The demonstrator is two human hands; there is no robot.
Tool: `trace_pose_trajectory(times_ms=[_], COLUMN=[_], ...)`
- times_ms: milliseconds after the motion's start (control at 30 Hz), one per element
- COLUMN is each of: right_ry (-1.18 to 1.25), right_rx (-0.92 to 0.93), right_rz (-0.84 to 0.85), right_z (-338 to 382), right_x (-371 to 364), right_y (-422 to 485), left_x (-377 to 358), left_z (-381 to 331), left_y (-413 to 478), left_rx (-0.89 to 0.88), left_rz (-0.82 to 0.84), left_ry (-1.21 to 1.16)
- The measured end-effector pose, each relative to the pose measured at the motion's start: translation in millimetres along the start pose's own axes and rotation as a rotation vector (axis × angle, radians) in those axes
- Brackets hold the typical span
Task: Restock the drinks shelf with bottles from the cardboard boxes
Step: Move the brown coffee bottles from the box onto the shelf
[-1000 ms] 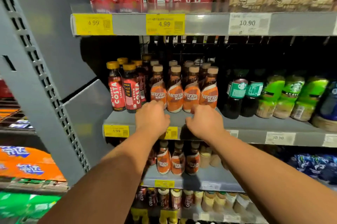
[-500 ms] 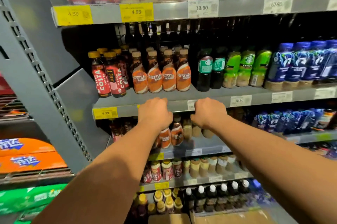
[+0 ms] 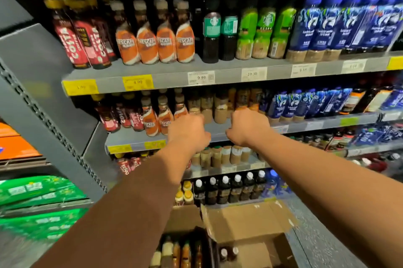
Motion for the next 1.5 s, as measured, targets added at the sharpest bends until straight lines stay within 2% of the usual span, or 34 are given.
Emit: trace_pose_trajectory(times_ms=[167, 267, 433, 767, 1100, 1367, 1500], right_ry=[-0.024, -0.003, -0.001, 0.059, 0.083, 0.201, 0.221], right_rx=[0.072, 0.095, 0.071, -0.008, -0.051, -0.127, -0.119], right_rz=[0.097, 0.115, 0.183, 0.369, 0.593, 0.735, 0.725], right_z=[-33.3, -55.8, -86.0, -118.8, -118.5, -110.6, -115.0], right_x=[-53.3, -85.2, -138.9, -293.2, -456.2, -589.9, -660.8], right_y=[9.8, 16.7, 29.7, 45.1, 34.3, 37.4, 51.1], left_x=[-46.8, -84.6, -144.4, -301.5, -460.7, -597.1, -664.7], left_z=[-24.0, -40.5, -58.8, -72.6, -66.1, -54.5, -47.3], left_y=[11.6, 22.2, 35.4, 52.7, 39.4, 30.4, 36.2], left_rx=[0.066, 0.107, 0.117, 0.107, 0.055, 0.083, 0.141], left_rz=[0.024, 0.135, 0.126, 0.343, 0.495, 0.592, 0.621], left_ry=[-0.084, -0.088, -0.162, -0.153, -0.059, -0.038, -0.059])
Point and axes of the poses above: each hand's wrist, its own y-axis towards the middle knuckle, its own x-axis out of the back of the hand, z = x × y, the point moved 6 cm from there along y, towards the middle knuckle, and after that the axes turned 11 degrees about z, right-handed, at the moved point
